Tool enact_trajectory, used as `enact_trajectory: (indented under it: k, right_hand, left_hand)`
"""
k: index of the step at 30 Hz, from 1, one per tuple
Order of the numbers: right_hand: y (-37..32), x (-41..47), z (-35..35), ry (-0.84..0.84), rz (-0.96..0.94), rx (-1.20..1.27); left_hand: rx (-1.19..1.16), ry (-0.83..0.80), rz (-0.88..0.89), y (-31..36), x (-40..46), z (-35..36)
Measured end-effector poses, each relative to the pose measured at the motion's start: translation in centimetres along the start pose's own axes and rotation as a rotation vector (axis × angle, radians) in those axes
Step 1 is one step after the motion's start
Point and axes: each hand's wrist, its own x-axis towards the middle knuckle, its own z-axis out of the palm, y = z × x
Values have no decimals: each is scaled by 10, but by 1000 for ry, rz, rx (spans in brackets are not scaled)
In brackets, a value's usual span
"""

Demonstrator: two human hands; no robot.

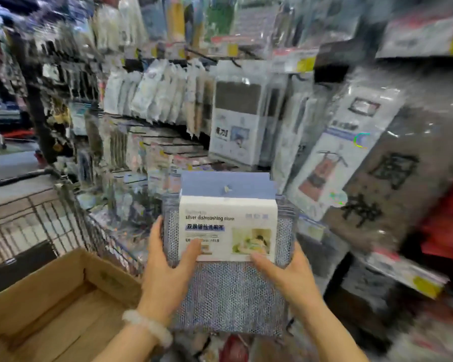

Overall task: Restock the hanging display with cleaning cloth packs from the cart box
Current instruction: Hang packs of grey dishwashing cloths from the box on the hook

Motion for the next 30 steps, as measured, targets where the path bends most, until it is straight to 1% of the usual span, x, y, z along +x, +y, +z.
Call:
enact_trajectory:
  k: [3,6,10,14,16,18,21,24,26,30]
  right_hand:
    - [-14,-54,-67,120,27,-31]
    - [-25,-103,-133,246,-15,-85]
    - [-43,-158,-212,415,-21,-63]
    - [-60,-210,-298,605,21,-40]
    - [-70,-237,-342,668,61,-58]
    - [-81,-266,-383,734,63,-25]
    - [-93,-309,-441,768,6,51]
    - [-103,-344,-497,804,-2,105]
    - [-110,-360,-525,810,1,167]
    - [-117,-368,-565,809,-20,330]
  left_hand:
    - [-55,-107,-33,28,-44,43]
    - [-122,-229,-67,58,-83,87]
    - [-225,-372,-51,96,-138,145]
    - [-303,-515,-38,144,-201,204]
    - [-318,-557,5,166,-236,233]
    - [-330,-584,30,188,-273,261]
    - [-357,-653,11,214,-327,300]
    - [-369,-715,13,237,-369,334]
    - [-370,-735,44,250,-389,353]
    - [-408,-782,39,269,-410,380]
